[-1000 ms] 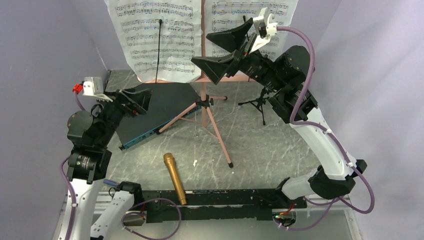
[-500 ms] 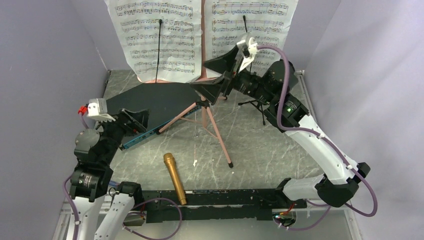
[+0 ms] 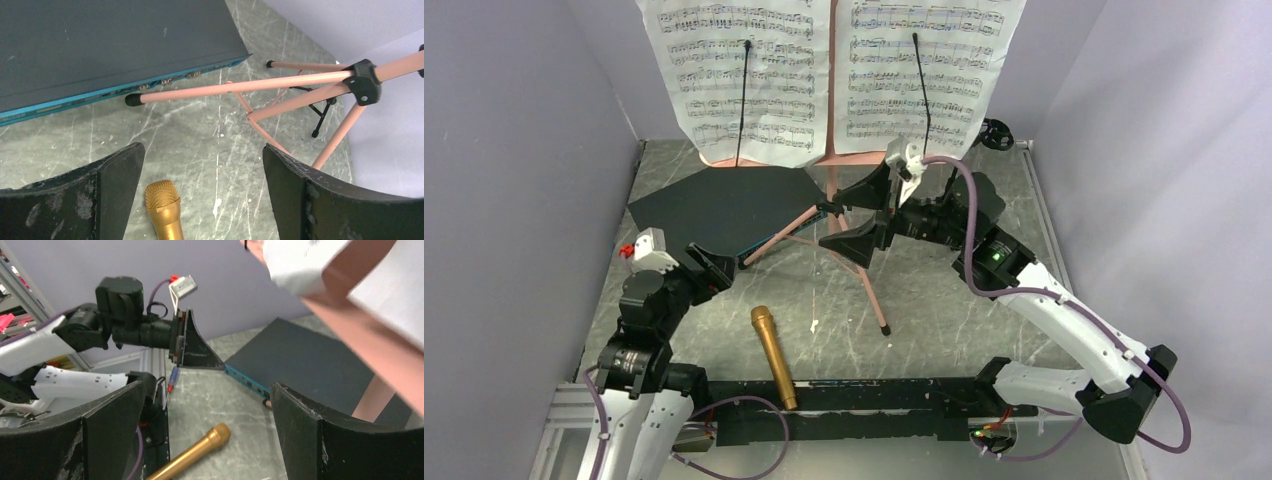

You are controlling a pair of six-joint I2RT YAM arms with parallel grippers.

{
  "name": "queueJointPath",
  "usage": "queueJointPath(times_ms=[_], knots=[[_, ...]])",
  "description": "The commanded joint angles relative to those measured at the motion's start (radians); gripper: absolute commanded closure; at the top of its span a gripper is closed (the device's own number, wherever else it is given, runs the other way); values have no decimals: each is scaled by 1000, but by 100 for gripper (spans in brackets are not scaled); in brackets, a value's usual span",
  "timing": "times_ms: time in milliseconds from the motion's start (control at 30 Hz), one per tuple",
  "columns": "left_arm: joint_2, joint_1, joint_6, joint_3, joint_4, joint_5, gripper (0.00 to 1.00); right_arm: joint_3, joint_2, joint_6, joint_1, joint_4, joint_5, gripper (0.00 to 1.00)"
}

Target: Set up the instrument practice props

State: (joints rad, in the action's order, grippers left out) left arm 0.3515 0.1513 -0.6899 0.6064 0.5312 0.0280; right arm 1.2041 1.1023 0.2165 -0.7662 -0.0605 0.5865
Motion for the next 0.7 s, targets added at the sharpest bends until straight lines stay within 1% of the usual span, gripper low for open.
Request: queueJointPath(times_ms=[0, 200, 300, 533, 667], knots=[[11, -2, -36, -9, -28, -13, 7, -32, -20, -3, 3, 13, -16, 0], [45, -2, -37, -24, -41, 7, 7, -73, -24, 6, 3, -28, 2, 0], [51, -1, -34, -30, -35, 8, 7, -102, -3, -3, 3, 9, -8, 0], [61, -1, -36, -53, -44, 16, 7, -216, -2, 4, 2, 13, -16, 0], [80, -2, -41, -63, -56, 25, 7, -271, -3, -5, 2, 28, -54, 0]])
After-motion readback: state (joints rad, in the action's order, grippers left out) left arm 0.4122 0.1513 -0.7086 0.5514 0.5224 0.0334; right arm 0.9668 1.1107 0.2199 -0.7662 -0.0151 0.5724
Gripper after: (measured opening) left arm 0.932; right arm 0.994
